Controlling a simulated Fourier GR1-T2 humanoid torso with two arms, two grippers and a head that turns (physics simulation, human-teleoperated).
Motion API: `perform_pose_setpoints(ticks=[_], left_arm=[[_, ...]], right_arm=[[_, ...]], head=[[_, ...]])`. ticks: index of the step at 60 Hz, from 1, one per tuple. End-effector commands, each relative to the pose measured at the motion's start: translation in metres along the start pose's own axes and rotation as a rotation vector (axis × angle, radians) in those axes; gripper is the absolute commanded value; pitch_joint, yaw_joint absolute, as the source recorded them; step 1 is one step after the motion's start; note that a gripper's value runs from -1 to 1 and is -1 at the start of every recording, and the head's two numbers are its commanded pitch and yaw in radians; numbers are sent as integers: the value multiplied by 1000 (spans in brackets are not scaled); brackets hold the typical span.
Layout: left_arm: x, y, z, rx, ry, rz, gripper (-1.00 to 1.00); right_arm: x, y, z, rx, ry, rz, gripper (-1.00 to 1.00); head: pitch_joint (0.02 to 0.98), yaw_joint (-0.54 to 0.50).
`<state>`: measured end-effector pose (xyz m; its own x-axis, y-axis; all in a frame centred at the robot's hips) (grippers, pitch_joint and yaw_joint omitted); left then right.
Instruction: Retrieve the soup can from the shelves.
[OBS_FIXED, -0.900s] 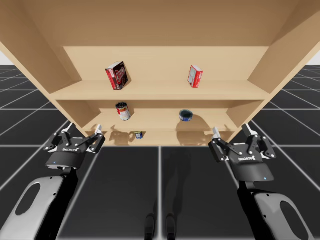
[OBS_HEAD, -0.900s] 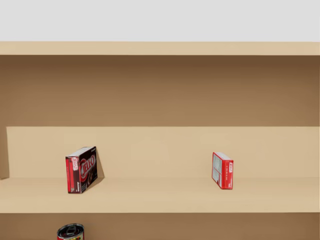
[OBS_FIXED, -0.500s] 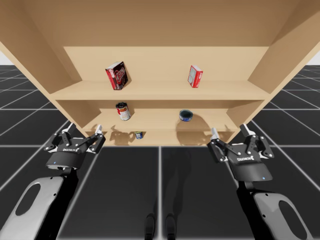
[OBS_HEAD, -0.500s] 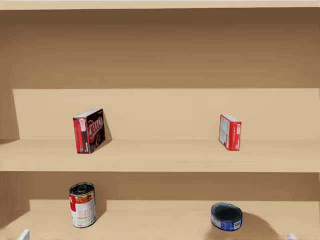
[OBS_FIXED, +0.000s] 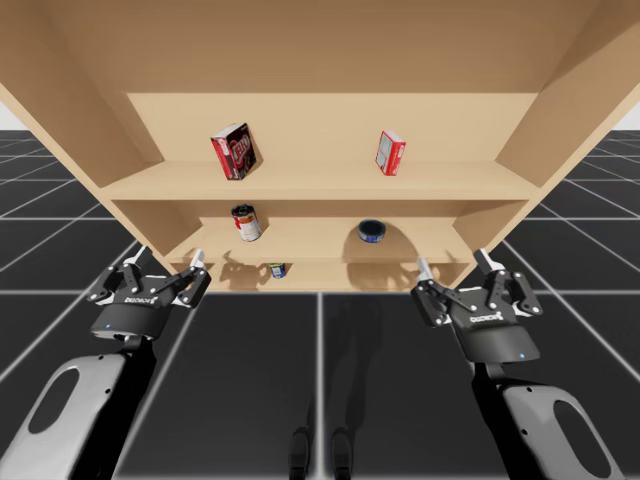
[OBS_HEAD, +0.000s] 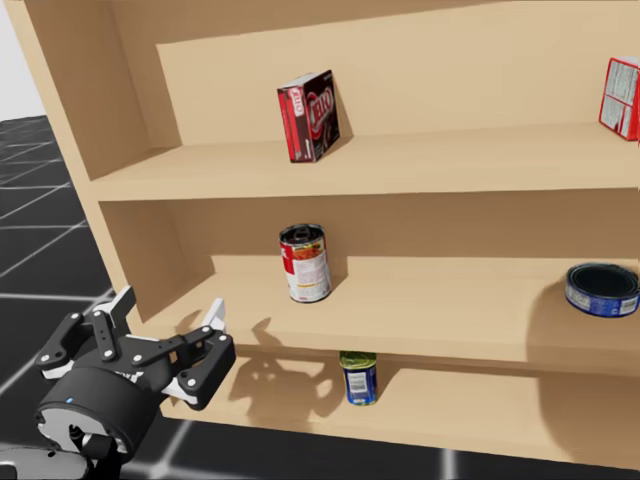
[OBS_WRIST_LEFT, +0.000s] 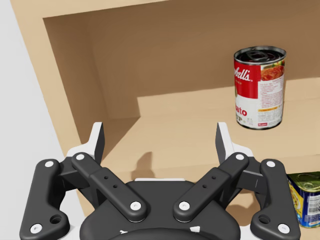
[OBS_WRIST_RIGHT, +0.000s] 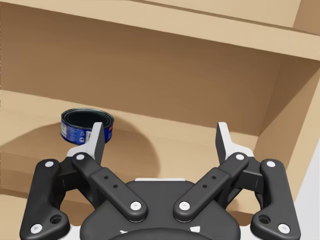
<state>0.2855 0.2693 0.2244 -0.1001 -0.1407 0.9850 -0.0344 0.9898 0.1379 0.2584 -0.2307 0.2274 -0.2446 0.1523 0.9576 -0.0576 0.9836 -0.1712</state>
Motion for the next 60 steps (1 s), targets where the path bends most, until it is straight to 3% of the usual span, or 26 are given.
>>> perform_pose_setpoints(ticks=[1,8,13,17,21,36,46,55,60], left_arm=[[3,-4,2,-16,-6,12,-1000],[9,-14,7,-53,0,14,-1000],[18,-24,11,-91,34,25,-1000],[26,-34,12,-99,98,29,-1000],[33,-39,10,-140,111,60,-1000],[51,-49,-8,-190,120,112,-1000],[47,-60,-30,-174,116,100,-1000],[42,-68,-49,-180,133,130,-1000],[37,-72,-61,-148,115,100,-1000]], right_arm=[[-1,2,0,7,9,3,-1000],[-1,2,0,7,11,3,-1000],[-1,2,0,6,13,5,-1000],[-2,2,0,5,14,7,-1000],[-2,1,0,4,14,8,-1000],[-3,-1,-1,-5,13,28,-1000],[-4,0,-1,-6,11,46,-1000],[-5,0,-1,-13,6,64,-1000],[-5,0,-2,-15,4,63,-1000]], head=[[505,281],[509,283],[508,281],[508,286],[504,287],[500,287],[498,294],[498,296],[499,293]])
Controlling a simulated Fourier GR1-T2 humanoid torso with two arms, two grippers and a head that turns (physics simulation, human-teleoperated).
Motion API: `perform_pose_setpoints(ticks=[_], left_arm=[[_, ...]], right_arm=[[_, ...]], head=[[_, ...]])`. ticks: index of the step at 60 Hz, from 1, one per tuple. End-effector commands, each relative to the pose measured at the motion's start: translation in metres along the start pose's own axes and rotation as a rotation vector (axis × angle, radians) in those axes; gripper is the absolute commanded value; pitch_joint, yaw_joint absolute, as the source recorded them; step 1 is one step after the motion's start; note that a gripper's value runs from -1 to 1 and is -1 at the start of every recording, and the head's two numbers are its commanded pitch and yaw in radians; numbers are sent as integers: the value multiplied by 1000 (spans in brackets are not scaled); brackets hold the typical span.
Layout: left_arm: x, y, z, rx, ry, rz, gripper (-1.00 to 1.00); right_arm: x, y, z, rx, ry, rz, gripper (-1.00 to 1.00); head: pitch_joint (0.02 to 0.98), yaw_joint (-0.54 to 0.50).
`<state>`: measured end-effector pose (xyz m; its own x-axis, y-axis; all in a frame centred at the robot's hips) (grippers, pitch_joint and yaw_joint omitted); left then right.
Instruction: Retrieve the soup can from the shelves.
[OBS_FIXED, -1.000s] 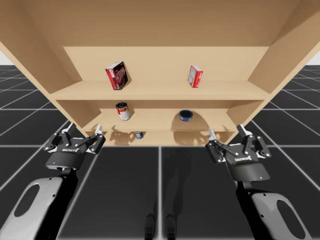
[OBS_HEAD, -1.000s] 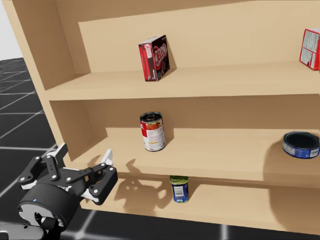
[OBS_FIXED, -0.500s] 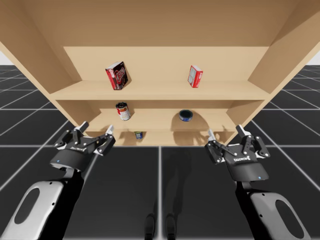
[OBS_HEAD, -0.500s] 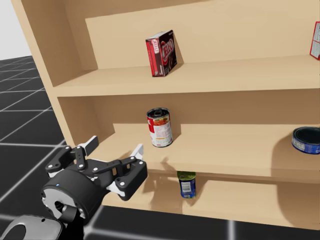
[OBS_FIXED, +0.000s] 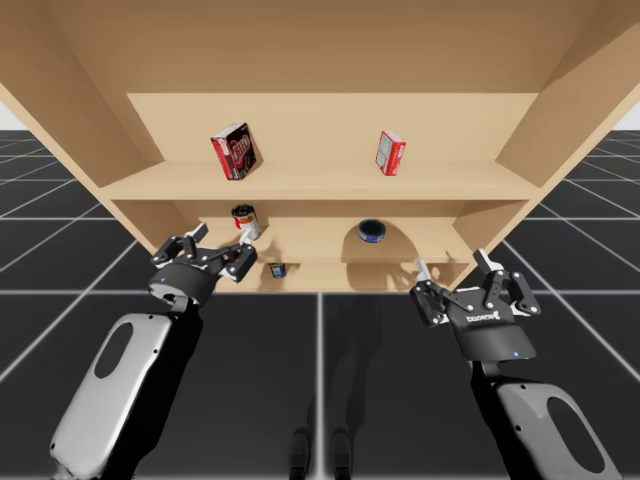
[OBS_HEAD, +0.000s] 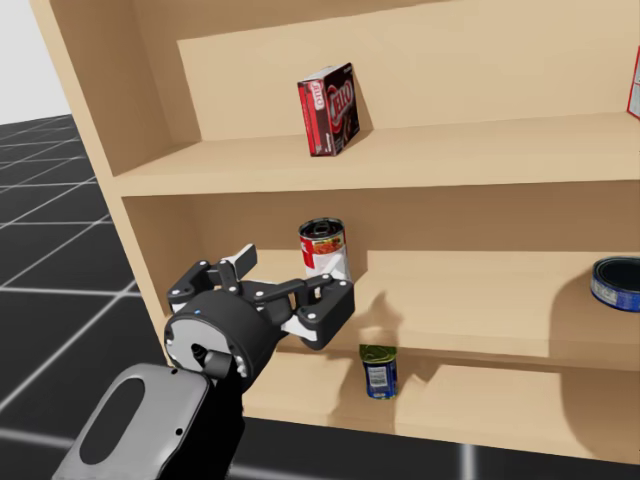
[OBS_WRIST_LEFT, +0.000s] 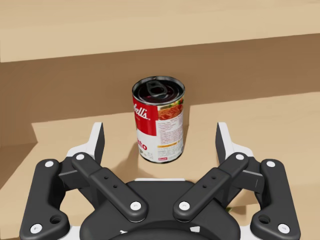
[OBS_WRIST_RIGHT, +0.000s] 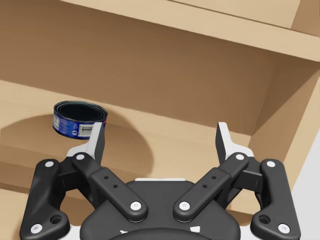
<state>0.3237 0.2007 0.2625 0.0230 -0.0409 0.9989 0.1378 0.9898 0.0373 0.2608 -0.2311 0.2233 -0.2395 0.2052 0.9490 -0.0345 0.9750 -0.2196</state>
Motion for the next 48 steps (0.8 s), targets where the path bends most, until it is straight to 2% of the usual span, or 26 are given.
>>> perform_pose_setpoints(ticks=[1,7,19,22,29,42,44,45,46,47,48], left_arm=[[-5,-4,-24,18,0,2,-1000],[-12,-5,-41,20,-4,19,-1000],[-17,-3,-64,24,38,69,-1000],[-20,-3,-70,39,33,53,-1000],[-25,-3,-81,47,48,63,-1000],[-32,-1,-92,50,72,66,-975],[-32,-2,-91,53,74,67,-839],[-33,-2,-91,52,74,65,-639],[-33,-2,-91,49,74,65,-135],[-34,-2,-91,50,74,63,100],[-34,-2,-91,48,74,64,738]], right_arm=[[0,0,0,-4,-4,10,-1000],[-1,1,0,-2,-8,16,-1000],[-1,1,0,-1,-10,29,-1000],[-1,1,0,-2,-12,30,-1000],[-1,2,0,-6,-14,18,-1000],[-2,2,0,-6,-14,27,-1000],[-2,2,0,-7,-15,29,-1000],[-2,2,0,-7,-15,28,-1000],[-2,2,0,-7,-15,28,-1000],[-2,2,0,-6,-15,28,-1000],[-2,2,0,-7,-15,29,-1000]], head=[[498,293],[499,289],[504,286],[505,286],[509,275],[515,273],[514,273],[514,273],[515,272],[515,271],[515,271]])
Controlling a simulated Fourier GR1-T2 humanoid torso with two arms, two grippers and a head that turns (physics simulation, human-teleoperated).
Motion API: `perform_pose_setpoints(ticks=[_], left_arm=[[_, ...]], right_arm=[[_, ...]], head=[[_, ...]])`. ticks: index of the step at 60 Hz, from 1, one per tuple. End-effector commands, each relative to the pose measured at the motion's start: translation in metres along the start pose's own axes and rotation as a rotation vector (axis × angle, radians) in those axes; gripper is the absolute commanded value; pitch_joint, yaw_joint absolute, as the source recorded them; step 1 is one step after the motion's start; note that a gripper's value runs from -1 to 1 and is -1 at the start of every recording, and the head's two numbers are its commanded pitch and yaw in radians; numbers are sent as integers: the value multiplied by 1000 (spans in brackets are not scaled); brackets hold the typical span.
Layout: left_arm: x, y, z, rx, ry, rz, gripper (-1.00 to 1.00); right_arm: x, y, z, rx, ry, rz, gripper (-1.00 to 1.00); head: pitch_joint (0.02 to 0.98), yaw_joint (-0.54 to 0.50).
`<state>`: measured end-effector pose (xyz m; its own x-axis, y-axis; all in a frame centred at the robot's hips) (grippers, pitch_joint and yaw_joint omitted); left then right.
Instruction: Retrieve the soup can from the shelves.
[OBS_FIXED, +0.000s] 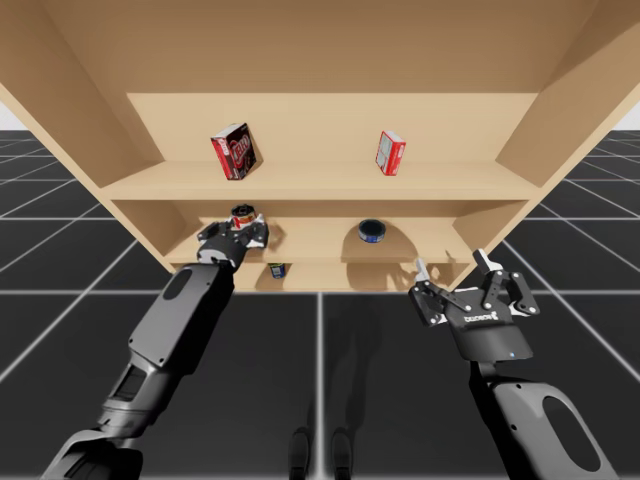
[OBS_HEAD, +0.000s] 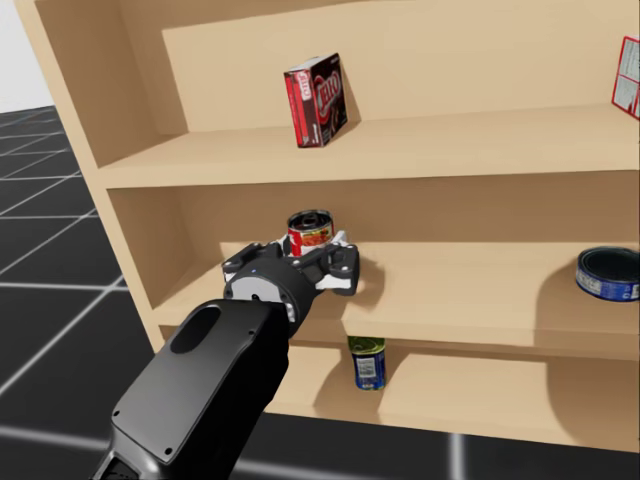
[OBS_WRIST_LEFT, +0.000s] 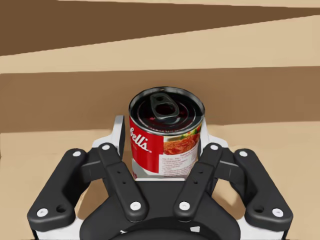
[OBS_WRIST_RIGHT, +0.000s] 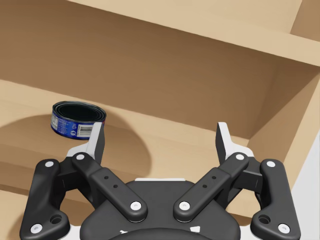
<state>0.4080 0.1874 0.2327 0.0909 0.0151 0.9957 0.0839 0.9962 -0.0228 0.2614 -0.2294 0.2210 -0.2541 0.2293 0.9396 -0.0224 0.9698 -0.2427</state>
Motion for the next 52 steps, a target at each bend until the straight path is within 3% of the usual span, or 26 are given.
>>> perform_pose_setpoints(ticks=[1,4,16,30,52], left_arm=[[-7,0,-5,-4,13,0,782],[-7,-1,-4,-24,17,-4,937],[8,0,16,-55,-23,-11,939],[25,4,67,-103,-86,-74,944],[29,14,138,-148,-69,-144,967]], right_arm=[[0,0,0,-1,-1,4,-1000],[-1,0,0,-1,-1,5,-1000],[0,-2,0,-9,-3,4,-1000],[0,-2,0,-15,-4,4,-1000],[0,-4,0,-17,-2,-10,-1000]], head=[[515,271],[515,269],[513,267],[513,263],[516,256]])
